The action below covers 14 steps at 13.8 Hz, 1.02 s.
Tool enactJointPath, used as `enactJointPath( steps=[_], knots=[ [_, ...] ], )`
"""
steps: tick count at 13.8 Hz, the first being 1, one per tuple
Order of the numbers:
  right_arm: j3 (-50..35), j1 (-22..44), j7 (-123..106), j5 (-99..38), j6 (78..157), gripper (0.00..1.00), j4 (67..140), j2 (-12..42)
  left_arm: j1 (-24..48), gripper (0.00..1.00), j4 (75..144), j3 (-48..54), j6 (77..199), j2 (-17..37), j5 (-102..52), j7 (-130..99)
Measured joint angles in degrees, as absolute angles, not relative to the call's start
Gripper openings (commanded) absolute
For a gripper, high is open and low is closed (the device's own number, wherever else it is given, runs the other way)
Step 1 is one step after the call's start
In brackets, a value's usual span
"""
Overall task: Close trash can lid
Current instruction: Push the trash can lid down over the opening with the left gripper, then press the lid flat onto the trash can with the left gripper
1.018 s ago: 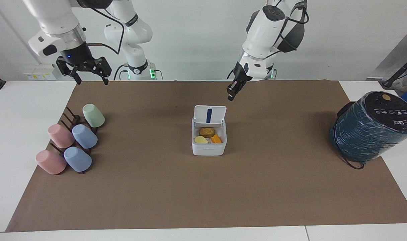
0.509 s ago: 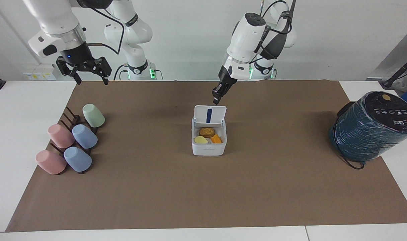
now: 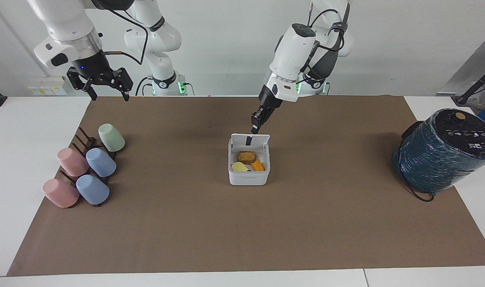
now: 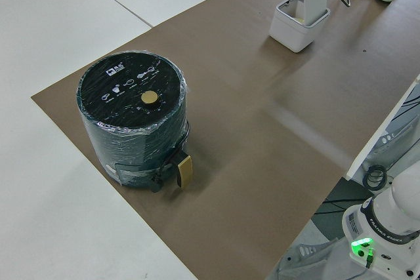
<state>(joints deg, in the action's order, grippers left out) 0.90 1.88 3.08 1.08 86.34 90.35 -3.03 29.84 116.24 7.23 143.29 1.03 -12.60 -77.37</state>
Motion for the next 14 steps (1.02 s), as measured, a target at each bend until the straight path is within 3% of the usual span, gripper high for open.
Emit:
enactJointPath(
  steps=[14],
  knots=[
    [0.9, 1.88, 3.08, 1.08, 86.34, 1.0, 90.36, -3.04, 29.84, 0.0, 116.25, 7.19, 153.93, 7.19, -12.61, -77.37]
  ],
)
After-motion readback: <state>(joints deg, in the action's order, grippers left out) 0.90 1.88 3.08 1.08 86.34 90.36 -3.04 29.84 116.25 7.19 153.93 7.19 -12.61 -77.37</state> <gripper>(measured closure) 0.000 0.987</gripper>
